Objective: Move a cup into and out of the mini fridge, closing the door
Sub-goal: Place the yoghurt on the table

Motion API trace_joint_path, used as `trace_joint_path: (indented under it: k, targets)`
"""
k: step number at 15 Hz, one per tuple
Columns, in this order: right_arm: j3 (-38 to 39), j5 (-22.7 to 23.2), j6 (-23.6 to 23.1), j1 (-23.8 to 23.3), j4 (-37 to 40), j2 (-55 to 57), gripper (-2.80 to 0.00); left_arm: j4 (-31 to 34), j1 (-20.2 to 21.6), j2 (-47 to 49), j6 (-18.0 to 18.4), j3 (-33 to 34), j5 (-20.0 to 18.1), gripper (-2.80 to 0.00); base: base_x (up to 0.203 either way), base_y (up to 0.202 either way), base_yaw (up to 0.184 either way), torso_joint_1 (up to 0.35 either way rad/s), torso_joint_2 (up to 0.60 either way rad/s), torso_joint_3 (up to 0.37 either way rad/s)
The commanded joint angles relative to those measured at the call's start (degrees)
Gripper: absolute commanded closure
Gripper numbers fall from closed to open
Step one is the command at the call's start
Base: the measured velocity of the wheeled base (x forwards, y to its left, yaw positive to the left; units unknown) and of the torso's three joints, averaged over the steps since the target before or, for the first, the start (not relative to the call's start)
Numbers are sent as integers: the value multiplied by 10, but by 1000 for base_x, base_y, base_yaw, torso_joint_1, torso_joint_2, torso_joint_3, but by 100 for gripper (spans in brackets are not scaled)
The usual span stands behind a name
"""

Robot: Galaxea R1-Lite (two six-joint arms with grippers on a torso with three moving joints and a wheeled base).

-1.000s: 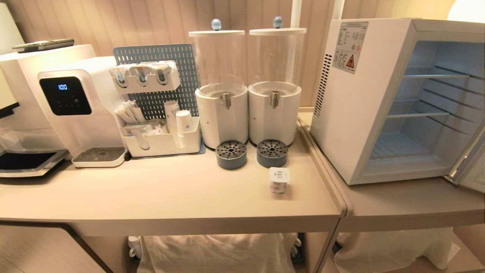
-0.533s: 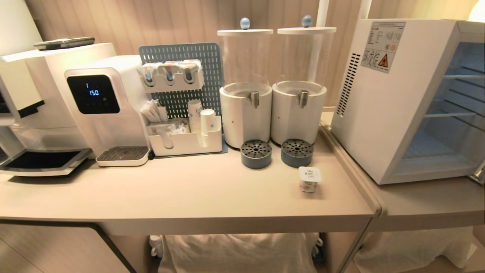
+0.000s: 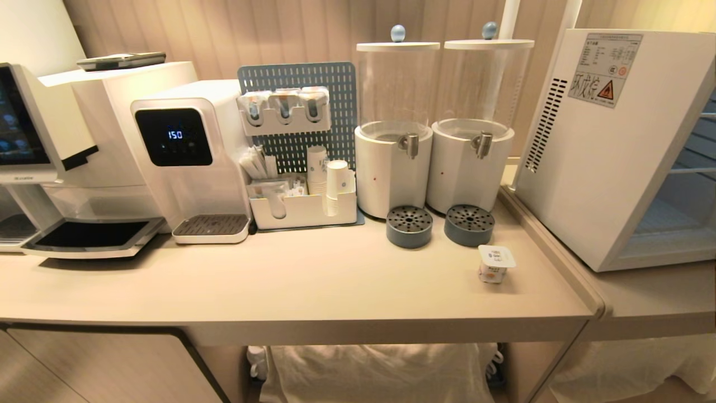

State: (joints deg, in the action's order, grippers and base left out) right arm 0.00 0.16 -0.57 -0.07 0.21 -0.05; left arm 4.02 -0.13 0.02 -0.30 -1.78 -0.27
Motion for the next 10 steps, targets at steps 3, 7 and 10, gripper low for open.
trace_joint_path:
  k: [3,7,10]
  targets:
    - [-5,-3,8,0,4,0,0,0,0,0,0,0,0,0,0,0,0,0,0,0]
    - [-207,28,67,0,114,5,0,0,0,0,0,0,0,0,0,0,0,0,0,0]
    - [-336,25,116,0,154,113,0,0,0,0,0,0,0,0,0,0,0,0,0,0]
